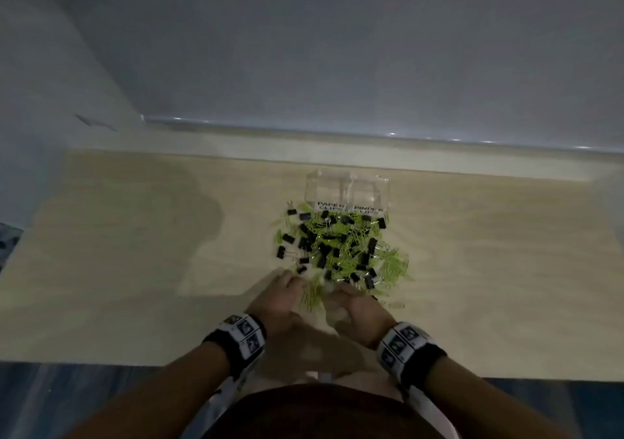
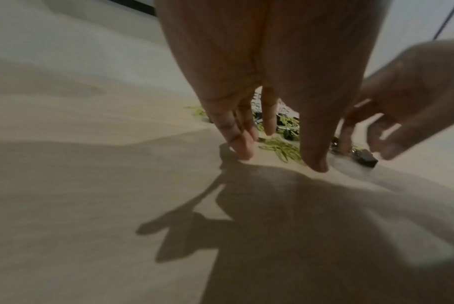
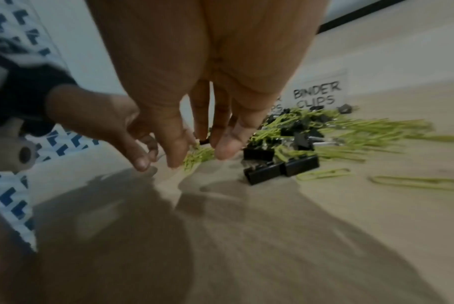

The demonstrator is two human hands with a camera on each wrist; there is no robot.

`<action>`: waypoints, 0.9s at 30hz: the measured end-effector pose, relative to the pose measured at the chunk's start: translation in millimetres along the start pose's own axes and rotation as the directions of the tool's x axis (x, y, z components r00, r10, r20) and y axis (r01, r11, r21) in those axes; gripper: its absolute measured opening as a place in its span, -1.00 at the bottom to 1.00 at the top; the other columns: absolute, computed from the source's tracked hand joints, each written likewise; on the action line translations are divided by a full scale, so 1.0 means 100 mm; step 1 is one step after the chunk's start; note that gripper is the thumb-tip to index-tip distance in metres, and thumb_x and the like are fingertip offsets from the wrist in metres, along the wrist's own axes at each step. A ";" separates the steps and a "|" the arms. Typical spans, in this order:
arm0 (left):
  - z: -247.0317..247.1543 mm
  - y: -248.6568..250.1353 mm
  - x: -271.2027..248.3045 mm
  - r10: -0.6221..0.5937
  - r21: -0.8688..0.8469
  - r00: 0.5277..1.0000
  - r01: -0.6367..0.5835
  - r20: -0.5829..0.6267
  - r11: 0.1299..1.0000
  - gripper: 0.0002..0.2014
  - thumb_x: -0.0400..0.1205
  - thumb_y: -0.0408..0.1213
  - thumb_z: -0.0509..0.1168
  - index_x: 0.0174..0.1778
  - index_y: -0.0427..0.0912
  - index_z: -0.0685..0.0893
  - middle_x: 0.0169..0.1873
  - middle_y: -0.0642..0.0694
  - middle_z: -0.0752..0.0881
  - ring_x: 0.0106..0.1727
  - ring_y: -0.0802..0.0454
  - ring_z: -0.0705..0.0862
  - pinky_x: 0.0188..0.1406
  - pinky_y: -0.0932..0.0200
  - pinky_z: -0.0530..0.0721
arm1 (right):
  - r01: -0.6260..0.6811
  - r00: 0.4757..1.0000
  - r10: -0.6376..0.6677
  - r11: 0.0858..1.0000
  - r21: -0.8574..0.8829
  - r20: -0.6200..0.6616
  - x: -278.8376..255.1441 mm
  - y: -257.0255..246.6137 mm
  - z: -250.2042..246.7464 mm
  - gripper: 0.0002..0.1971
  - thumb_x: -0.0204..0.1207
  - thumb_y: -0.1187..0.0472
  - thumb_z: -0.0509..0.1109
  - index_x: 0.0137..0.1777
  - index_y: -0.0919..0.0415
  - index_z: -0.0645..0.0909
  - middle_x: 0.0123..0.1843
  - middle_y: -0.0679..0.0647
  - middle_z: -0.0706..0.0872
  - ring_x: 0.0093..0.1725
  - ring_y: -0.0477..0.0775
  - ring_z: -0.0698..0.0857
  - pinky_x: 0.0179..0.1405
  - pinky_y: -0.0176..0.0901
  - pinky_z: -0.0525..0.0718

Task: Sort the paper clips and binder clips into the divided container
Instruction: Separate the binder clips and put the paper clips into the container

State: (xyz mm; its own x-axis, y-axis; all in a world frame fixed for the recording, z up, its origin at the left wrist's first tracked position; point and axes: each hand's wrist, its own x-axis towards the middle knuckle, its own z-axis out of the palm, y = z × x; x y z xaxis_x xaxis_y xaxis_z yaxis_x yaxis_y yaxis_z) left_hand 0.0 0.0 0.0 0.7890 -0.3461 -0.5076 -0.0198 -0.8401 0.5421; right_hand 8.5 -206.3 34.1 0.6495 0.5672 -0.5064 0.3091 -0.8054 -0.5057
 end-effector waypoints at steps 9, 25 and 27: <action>-0.01 0.05 0.25 0.046 0.105 0.990 -0.032 -0.130 0.994 -0.45 0.43 -0.09 0.47 0.30 -0.21 0.53 0.23 -0.16 0.45 0.24 -0.12 0.46 0.28 -0.04 0.52 | -0.015 0.991 0.006 0.998 -0.065 -0.135 0.48 0.02 0.13 -0.42 0.43 0.12 0.47 0.45 0.15 0.41 0.35 0.14 0.41 0.31 0.22 0.42 0.24 0.08 0.57; -0.15 0.19 0.41 -0.037 -0.064 0.985 0.026 -0.169 0.998 -0.79 0.50 -0.41 0.30 0.05 -0.18 0.61 -0.02 -0.14 0.66 -0.03 -0.09 0.61 -0.06 0.08 0.58 | 0.007 0.908 0.125 0.950 0.313 -0.399 0.46 0.26 -0.05 -0.91 0.33 0.38 0.46 -0.24 0.20 0.74 -0.27 0.04 0.73 -0.34 -0.04 0.65 -0.28 -0.25 0.65; -0.19 0.16 0.42 -0.048 -0.125 0.986 0.029 -0.157 0.992 -0.78 0.48 -0.43 0.33 0.03 -0.18 0.63 -0.07 -0.13 0.67 -0.08 -0.06 0.63 -0.09 0.07 0.64 | -0.065 0.892 0.279 0.859 0.509 -0.356 0.44 0.27 -0.20 -0.90 0.35 0.41 0.50 -0.23 0.20 0.76 -0.28 0.00 0.76 -0.34 -0.14 0.69 -0.27 -0.42 0.64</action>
State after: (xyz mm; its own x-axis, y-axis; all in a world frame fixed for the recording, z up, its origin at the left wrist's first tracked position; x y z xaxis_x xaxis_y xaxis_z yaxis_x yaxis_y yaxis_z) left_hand 44.5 -19.9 0.4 0.8757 -0.2352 -0.4216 0.0795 -0.7911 0.6065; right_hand 59.8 -206.9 12.0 0.9129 0.2199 -0.3438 -0.1303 -0.6412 -0.7562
